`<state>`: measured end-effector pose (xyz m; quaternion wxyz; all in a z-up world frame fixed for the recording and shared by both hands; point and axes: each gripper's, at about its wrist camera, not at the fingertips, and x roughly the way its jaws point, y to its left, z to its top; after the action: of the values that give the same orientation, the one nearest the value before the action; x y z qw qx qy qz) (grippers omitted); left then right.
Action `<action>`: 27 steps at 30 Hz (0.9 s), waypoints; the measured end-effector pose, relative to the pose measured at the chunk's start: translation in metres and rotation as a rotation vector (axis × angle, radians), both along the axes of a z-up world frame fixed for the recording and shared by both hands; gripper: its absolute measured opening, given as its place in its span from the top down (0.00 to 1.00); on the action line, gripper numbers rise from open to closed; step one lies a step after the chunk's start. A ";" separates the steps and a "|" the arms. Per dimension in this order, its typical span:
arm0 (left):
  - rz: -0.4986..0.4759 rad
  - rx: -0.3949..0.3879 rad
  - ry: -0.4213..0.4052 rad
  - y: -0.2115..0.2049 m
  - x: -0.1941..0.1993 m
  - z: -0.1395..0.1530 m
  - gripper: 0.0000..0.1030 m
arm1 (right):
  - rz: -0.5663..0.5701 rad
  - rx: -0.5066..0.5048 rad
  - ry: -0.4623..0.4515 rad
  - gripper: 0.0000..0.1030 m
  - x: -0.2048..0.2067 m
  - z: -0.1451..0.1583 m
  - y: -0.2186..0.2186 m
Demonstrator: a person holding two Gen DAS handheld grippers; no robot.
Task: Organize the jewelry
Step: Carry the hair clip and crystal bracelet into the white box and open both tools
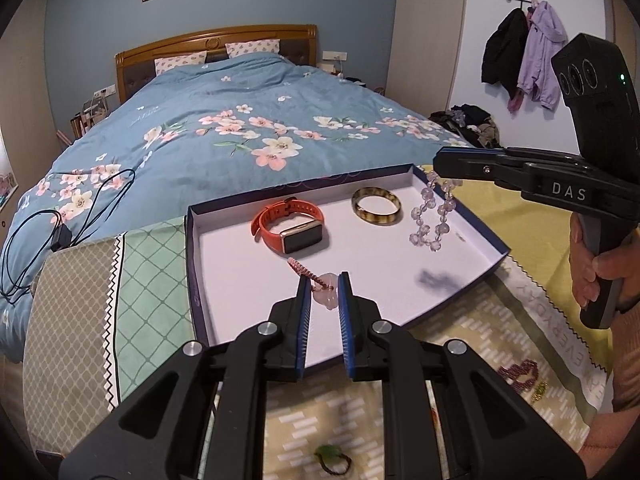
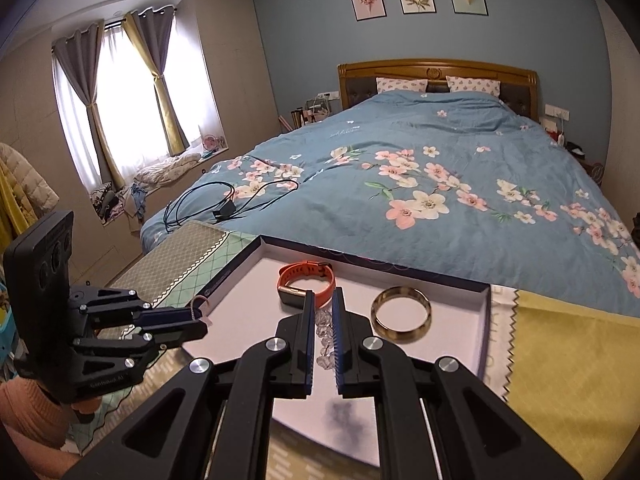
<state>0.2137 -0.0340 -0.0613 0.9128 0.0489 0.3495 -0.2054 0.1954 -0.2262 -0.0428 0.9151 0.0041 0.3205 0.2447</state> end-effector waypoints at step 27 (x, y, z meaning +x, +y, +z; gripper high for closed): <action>0.020 0.052 0.127 -0.013 0.067 -0.038 0.86 | -0.089 0.016 0.176 0.93 0.052 -0.057 -0.022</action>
<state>0.2812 -0.0472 -0.0998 0.8891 0.0561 0.4127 -0.1899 0.2476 -0.2477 -0.0997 0.8931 0.0471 0.3974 0.2052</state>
